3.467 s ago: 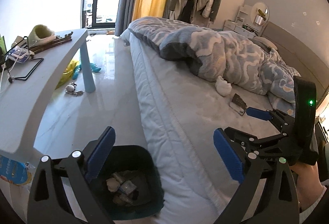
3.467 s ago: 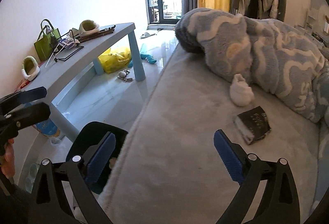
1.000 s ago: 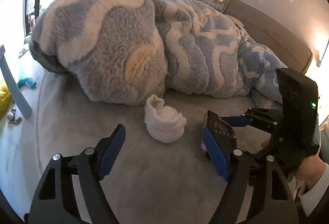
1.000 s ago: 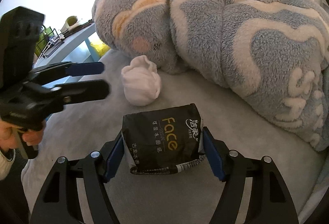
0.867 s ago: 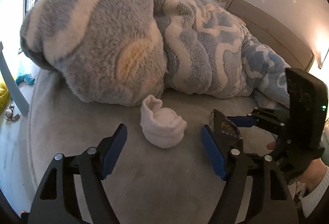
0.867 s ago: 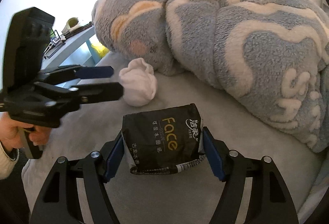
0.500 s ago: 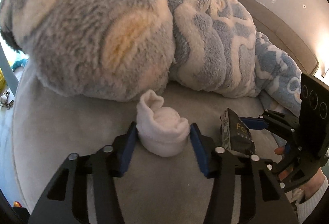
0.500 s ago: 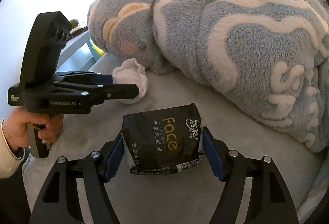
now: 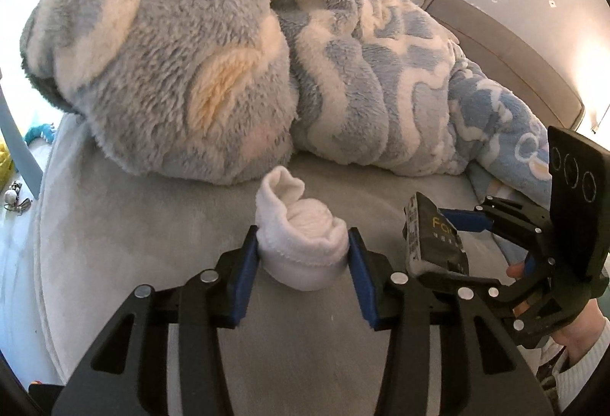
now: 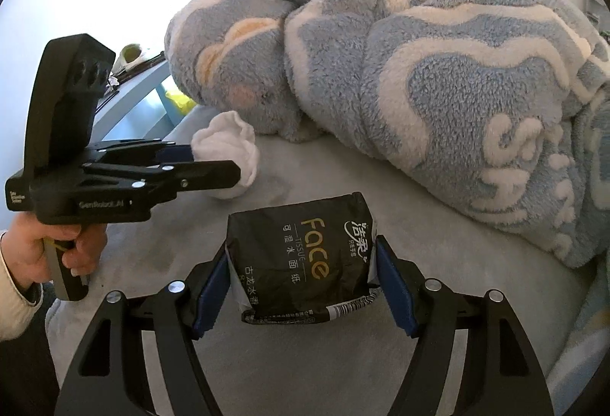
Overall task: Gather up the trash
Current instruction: 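Carry the sock and tissue packet with both tools over the black bin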
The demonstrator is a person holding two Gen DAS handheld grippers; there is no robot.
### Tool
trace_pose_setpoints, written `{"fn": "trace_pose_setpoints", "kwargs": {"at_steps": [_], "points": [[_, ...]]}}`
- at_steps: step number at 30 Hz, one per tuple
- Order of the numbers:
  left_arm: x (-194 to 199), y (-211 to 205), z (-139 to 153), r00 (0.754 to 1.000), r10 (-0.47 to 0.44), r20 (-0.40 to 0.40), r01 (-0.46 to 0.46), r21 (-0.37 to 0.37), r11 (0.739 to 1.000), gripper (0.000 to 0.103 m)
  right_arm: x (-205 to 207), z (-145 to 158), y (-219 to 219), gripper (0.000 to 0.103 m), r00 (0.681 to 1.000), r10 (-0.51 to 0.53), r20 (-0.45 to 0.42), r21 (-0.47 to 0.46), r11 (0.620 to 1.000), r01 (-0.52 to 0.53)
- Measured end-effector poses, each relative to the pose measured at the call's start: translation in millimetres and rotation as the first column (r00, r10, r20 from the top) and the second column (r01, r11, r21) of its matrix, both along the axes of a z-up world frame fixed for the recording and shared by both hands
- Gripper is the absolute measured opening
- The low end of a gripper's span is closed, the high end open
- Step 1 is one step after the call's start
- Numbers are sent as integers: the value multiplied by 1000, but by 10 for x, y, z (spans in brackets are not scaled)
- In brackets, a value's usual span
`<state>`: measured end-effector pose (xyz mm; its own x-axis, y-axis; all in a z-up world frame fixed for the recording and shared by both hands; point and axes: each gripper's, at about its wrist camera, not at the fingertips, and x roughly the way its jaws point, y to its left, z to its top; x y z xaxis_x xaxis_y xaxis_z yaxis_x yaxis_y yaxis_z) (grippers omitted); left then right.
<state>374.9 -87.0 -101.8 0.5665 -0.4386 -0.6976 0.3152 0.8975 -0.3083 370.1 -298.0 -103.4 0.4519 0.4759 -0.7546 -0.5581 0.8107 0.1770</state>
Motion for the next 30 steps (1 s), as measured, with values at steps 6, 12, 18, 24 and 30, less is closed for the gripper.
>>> {"fn": "trace_pose_setpoints", "kwargs": {"at_steps": [6, 12, 18, 24, 30], "points": [[-226, 105, 118, 1000, 15, 24, -16, 16, 1000, 48, -89, 98, 177, 72, 1000, -24, 11, -18, 1000, 24], [-532, 206, 221, 999, 24, 42, -25, 26, 999, 48, -289, 141, 263, 72, 998, -64, 21, -21, 998, 65], [-888, 341, 315, 997, 35, 64, -38, 56, 998, 48, -520, 202, 419, 72, 995, -101, 20, -24, 995, 101], [-1220, 554, 420, 995, 60, 82, -66, 75, 995, 48, -773, 297, 648, 72, 991, -124, 44, -29, 992, 126], [-1519, 771, 497, 991, 93, 95, -102, 92, 991, 48, -1011, 383, 851, 72, 990, -131, 53, -15, 991, 132]]}}
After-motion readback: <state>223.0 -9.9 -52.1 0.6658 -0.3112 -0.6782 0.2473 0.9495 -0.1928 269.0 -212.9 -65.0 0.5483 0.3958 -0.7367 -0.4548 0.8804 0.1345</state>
